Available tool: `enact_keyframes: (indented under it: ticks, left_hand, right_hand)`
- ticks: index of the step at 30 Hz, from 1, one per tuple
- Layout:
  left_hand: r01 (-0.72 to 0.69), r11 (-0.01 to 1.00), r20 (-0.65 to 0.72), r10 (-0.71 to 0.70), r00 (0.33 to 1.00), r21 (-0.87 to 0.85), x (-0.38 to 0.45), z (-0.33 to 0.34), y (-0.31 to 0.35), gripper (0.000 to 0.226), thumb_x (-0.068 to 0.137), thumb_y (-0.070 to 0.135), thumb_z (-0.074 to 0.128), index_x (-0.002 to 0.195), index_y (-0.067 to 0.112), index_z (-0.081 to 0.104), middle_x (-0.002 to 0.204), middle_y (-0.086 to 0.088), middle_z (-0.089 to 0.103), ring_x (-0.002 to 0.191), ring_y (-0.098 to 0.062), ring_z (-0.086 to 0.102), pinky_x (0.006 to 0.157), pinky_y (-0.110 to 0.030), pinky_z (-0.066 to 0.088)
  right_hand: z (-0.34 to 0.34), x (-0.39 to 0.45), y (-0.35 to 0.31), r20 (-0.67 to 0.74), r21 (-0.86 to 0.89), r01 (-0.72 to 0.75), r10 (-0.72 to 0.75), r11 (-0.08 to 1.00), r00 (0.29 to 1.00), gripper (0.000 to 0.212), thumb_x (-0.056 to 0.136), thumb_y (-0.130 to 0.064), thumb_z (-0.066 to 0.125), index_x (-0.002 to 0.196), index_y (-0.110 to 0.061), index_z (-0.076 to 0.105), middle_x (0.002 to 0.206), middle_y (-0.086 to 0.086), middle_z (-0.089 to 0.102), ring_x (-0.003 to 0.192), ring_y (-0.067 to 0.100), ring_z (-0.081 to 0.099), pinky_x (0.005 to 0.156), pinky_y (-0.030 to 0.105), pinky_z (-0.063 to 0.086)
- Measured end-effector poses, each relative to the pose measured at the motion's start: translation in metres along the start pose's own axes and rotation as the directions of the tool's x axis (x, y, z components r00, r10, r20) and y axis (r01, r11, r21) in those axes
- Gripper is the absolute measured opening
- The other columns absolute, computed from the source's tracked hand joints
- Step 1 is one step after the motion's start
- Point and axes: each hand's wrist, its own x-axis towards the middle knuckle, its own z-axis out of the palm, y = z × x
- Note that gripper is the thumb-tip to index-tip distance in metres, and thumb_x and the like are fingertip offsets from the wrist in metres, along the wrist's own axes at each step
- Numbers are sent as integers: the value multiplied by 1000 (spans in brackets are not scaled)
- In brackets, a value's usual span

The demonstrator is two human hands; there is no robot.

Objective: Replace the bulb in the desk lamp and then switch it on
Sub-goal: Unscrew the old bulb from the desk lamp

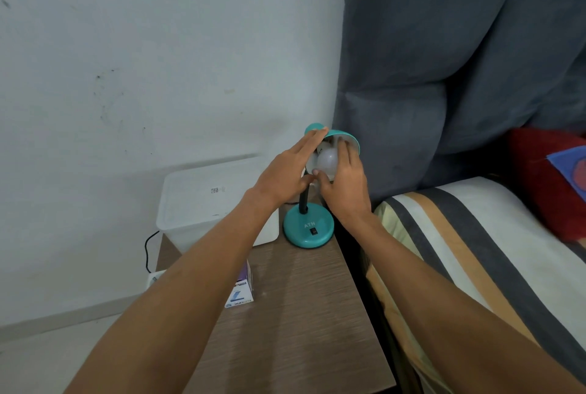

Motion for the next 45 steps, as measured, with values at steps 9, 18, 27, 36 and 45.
enact_keyframes:
  ticks: [9,18,27,36,45]
  left_hand:
    - [13,1000,5,-13,1000,3,-2,-2,0,102,84,10,81,162,27,18,166,-4,31,126,-35,60,105,-47,51]
    - [19,1000,12,-19,1000,4,-3,-1,3,102,84,8,81,162,28,18,165,-4,31,125,-34,60,107,-45,51]
    - [12,1000,15,-12,1000,-3,-2,-2,3,101,84,9,81,161,27,19,165,-5,33,125,-36,60,107,-46,51]
    - [20,1000,37,-20,999,4,1,-2,4,103,84,7,80,161,32,17,167,-2,29,126,-34,60,103,-47,53]
    - [30,999,36,-31,999,20,0,-3,7,103,83,8,81,162,28,18,166,-3,30,129,-35,58,108,-46,50]
  right_hand:
    - [-6,5,1,33,-80,63,-61,995,998,68,85,-14,73,145,-5,41,144,15,47,126,35,50,103,40,43]
    - [-6,5,0,29,-135,85,-82,987,996,67,80,-4,76,140,-3,47,140,16,49,122,37,51,98,46,51]
    - [-5,5,0,27,-135,17,-13,991,1000,66,84,-11,75,142,-2,44,140,18,51,122,36,53,97,44,51]
    - [-4,2,-4,6,-12,-118,118,993,993,67,89,-26,71,144,-4,40,141,19,51,124,34,53,99,40,45]
    - [-13,2,-3,17,-181,-14,17,983,1000,64,78,-4,75,137,-6,51,135,14,53,117,35,53,92,40,49]
